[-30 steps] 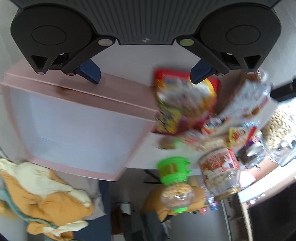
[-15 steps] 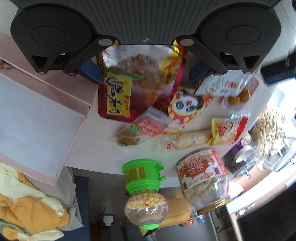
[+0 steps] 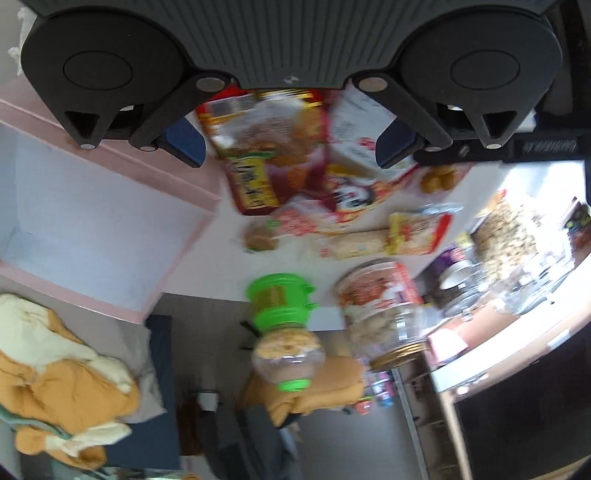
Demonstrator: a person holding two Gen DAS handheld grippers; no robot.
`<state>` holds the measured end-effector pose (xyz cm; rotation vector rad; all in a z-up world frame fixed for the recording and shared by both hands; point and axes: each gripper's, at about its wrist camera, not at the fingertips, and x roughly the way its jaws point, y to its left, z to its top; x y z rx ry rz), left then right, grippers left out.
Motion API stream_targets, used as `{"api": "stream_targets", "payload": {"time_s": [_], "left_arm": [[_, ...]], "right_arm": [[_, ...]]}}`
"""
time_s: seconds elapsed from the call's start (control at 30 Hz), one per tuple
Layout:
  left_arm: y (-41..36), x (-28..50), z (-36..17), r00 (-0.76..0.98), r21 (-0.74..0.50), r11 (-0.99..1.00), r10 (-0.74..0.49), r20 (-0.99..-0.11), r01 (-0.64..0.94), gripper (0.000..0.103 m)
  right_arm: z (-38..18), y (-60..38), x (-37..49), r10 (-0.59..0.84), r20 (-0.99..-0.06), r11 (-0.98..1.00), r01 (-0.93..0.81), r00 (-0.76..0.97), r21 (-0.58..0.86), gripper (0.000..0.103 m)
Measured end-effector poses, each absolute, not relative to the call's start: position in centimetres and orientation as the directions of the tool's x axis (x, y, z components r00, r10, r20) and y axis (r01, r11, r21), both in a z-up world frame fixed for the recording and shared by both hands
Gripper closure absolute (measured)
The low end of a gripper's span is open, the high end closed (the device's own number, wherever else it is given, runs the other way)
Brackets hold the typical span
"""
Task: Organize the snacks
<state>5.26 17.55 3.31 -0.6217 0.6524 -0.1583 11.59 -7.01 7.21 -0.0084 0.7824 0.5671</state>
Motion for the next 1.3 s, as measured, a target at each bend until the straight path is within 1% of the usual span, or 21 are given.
{"api": "stream_targets", "payload": {"time_s": [0.1, 0.17, 0.23, 0.33, 0.43, 0.53, 0.67, 0.77, 0.83, 0.93, 0.97, 1.0, 1.1, 1.2, 1.3], "left_arm": [[18.3, 3.8, 4.1, 0.821, -0.479, 0.867, -0.172, -0.544, -0.136, 0.058], [18.8, 2.9, 4.2, 0.829, -0.448, 0.880, -0.126, -0.545, -0.161, 0.058], [19.1, 2.2, 4.2, 0.830, -0.440, 0.883, -0.120, -0.544, -0.161, 0.058], [18.9, 1.5, 4.1, 0.823, -0.425, 0.897, -0.149, -0.548, -0.120, 0.058], [17.5, 1.5, 3.9, 0.803, -0.363, 0.930, -0.177, -0.570, -0.053, 0.058], [15.5, 2.0, 3.6, 0.778, -0.283, 0.959, -0.189, -0.599, 0.015, 0.058], [11.7, 2.9, 3.1, 0.743, -0.139, 0.984, -0.177, -0.645, 0.114, 0.058], [9.1, 2.9, 2.7, 0.747, 0.009, 0.987, -0.116, -0.655, 0.161, 0.053], [8.1, 3.1, 2.5, 0.745, 0.062, 0.981, -0.098, -0.659, 0.183, 0.047], [8.7, 3.3, 2.5, 0.744, 0.064, 0.985, -0.077, -0.663, 0.159, 0.047], [9.2, 3.5, 2.5, 0.743, 0.071, 0.989, -0.049, -0.667, 0.129, 0.047], [9.9, 3.7, 2.4, 0.740, 0.070, 0.993, -0.021, -0.673, 0.092, 0.043], [11.8, 4.0, 2.2, 0.726, 0.032, 0.999, 0.013, -0.688, 0.012, 0.042], [11.8, 3.9, 2.2, 0.717, 0.011, 1.000, -0.002, -0.697, 0.014, 0.042], [11.1, 3.9, 1.8, 0.699, -0.032, 0.998, -0.063, -0.713, 0.058, 0.041]], "right_arm": [[7.1, -5.8, 10.8, 0.516, -0.682, 0.827, -0.510, 0.519, 0.237, 0.004], [6.3, -4.6, 10.8, 0.546, -0.701, 0.807, -0.513, 0.459, 0.293, 0.004], [5.3, -3.1, 10.9, 0.560, -0.722, 0.796, -0.505, 0.406, 0.334, 0.004], [4.2, -0.6, 10.6, 0.478, -0.755, 0.836, -0.495, 0.448, 0.235, 0.000], [4.2, -0.1, 9.7, 0.449, -0.756, 0.838, -0.518, 0.476, 0.171, 0.000], [4.0, -1.8, 8.4, 0.399, -0.770, 0.842, -0.531, 0.498, 0.093, 0.001], [2.9, -5.4, 7.5, 0.293, -0.797, 0.882, -0.471, 0.528, 0.013, 0.001], [2.7, -8.5, 7.4, 0.266, -0.799, 0.911, -0.412, 0.539, 0.025, 0.001], [2.7, -10.0, 7.2, 0.241, -0.790, 0.926, -0.377, 0.564, 0.014, 0.001], [2.4, -11.3, 6.7, 0.219, -0.772, 0.937, -0.351, 0.597, -0.005, 0.001], [2.4, -11.6, 6.4, 0.229, -0.769, 0.936, -0.351, 0.597, 0.006, 0.001], [2.4, -11.8, 6.2, 0.247, -0.767, 0.934, -0.356, 0.593, 0.025, 0.001], [2.3, -12.0, 6.3, 0.286, -0.774, 0.932, -0.350, 0.565, 0.089, 0.001], [2.3, -11.9, 7.7, 0.308, -0.773, 0.944, -0.279, 0.555, 0.175, 0.000], [2.4, -10.2, 9.4, 0.288, -0.781, 0.955, -0.231, 0.554, 0.189, 0.000]]}}
